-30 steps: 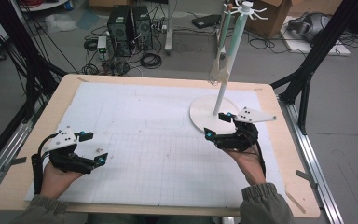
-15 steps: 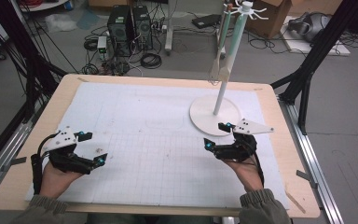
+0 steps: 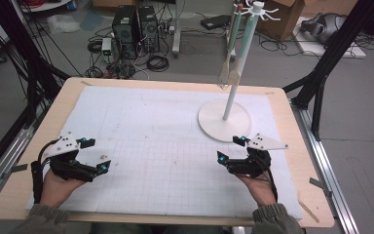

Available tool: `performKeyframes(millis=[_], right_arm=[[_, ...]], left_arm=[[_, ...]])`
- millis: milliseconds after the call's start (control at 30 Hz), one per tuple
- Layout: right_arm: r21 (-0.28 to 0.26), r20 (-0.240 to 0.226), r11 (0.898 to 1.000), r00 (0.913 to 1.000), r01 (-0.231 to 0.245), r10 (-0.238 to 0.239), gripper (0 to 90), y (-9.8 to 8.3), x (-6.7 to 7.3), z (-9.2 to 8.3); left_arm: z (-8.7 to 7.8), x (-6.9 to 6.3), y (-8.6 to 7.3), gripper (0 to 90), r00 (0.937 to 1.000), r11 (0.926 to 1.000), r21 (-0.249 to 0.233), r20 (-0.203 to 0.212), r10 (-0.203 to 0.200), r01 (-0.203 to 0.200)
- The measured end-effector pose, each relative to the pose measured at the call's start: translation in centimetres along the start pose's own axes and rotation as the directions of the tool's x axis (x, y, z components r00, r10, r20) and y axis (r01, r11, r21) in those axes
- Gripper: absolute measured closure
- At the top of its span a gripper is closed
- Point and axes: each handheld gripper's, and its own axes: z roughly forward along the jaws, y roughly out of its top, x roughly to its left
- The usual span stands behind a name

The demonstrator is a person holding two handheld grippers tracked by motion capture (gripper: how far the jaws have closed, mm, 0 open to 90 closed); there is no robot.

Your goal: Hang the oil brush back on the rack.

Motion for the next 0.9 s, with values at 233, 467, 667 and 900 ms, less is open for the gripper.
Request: performKeyframes(millis=[233, 467, 667, 900], right_arm=[[-0.004, 0.004, 1.0, 0.9999, 0.01, -0.01, 15.0, -0.8, 0.4, -0.1], [0.01, -0.003, 1.0, 0.9999, -0.013, 0.013, 12.3, -2.2, 0.5, -0.5], [0.004, 0.003, 1.0, 0.9997, -0.024, 0.024, 12.2, -3.1, 0.8, -1.3], [0.014, 0.002, 1.0, 0.9999, -0.014, 0.014, 12.2, -3.9, 1.6, -1.8]], left_arm=[[-0.1, 0.1, -0.1, 1.7, 1.0, 1.0, 0.002, -0.008, 0.001, -0.001], [-0.1, 0.2, -0.2, 1.7, 1.0, 1.0, 0.004, -0.008, 0.0, 0.0], [-0.1, 0.2, -0.3, 1.7, 0.9999, 1.0, 0.005, -0.012, -0.007, 0.007], [0.0, 0.4, -0.4, 1.7, 0.9999, 0.9999, 0.005, -0.006, -0.01, 0.01]])
